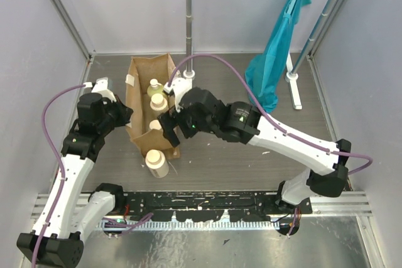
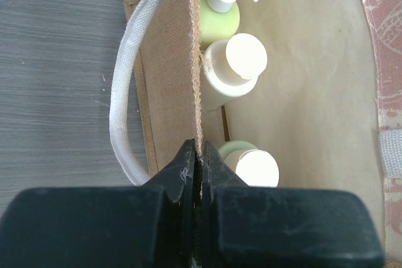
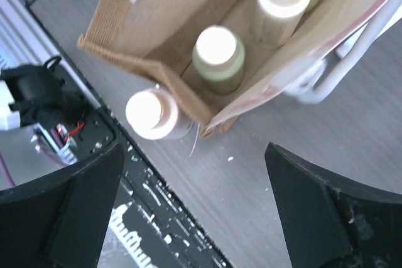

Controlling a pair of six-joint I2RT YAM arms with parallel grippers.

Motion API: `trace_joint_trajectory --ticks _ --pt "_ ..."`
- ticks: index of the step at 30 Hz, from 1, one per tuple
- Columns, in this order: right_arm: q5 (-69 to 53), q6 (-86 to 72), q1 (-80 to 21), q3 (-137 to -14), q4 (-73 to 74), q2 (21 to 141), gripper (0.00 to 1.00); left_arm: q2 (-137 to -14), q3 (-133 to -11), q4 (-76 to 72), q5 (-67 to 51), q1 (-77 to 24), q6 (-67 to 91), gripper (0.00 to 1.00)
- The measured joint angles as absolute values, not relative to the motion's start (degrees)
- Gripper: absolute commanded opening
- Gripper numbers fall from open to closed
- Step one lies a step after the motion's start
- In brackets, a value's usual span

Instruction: Place the personal care products into the canvas bag

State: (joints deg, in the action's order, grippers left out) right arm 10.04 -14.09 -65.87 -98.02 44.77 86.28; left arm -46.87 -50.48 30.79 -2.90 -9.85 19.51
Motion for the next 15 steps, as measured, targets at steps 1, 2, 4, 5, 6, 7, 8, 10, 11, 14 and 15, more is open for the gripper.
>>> trace_joint_trajectory --ticks 1,2,4,5,6,7,8,10,11,14,15 --pt "10.17 -14.81 -66.76 -96.73 44.75 85.60 1.00 -46.87 -50.48 30.79 -2.87 -9.85 19.51 0.00" --pt "10.33 -15.51 -67.77 -95.53 44.75 85.21 1.00 -46.87 -50.48 30.79 -2.85 -9.85 19.51 0.00" --pt "10.72 -16.80 -69.95 -93.34 44.58 85.49 1.00 -46.89 -50.48 30.79 -2.85 -9.85 19.51 0.00" --pt "10.94 -17.30 -71.11 -92.25 44.21 86.02 1.00 -46.89 -50.50 30.79 -2.87 -9.85 19.51 0.00" --pt "11.03 -17.74 -72.27 -91.26 43.77 86.67 1.00 -46.94 -50.50 30.79 -2.85 -9.85 19.51 0.00" --pt "11.07 -18.13 -73.45 -90.28 43.29 87.44 1.00 -46.96 -50.59 30.83 -2.85 -9.85 19.51 0.00" --pt "11.07 -18.44 -74.52 -89.38 42.78 88.29 1.00 -47.03 -50.63 30.83 -2.85 -9.85 19.49 0.00" --pt "11.05 -18.76 -76.38 -87.59 40.99 89.95 1.00 -47.09 -50.72 30.89 -2.79 -9.85 19.46 0.00" --pt "11.03 -18.85 -76.95 -86.85 40.25 90.54 1.00 -47.13 -50.76 30.98 -2.66 -9.85 19.42 0.00" --pt "10.98 -19.03 -78.32 -84.84 38.24 92.07 1.00 -47.27 -50.92 31.42 -2.20 -9.87 19.31 0.00" --pt "11.29 -19.03 -78.46 -84.31 37.34 92.47 1.00 -47.31 -50.92 31.62 -1.96 -9.85 19.29 0.00"
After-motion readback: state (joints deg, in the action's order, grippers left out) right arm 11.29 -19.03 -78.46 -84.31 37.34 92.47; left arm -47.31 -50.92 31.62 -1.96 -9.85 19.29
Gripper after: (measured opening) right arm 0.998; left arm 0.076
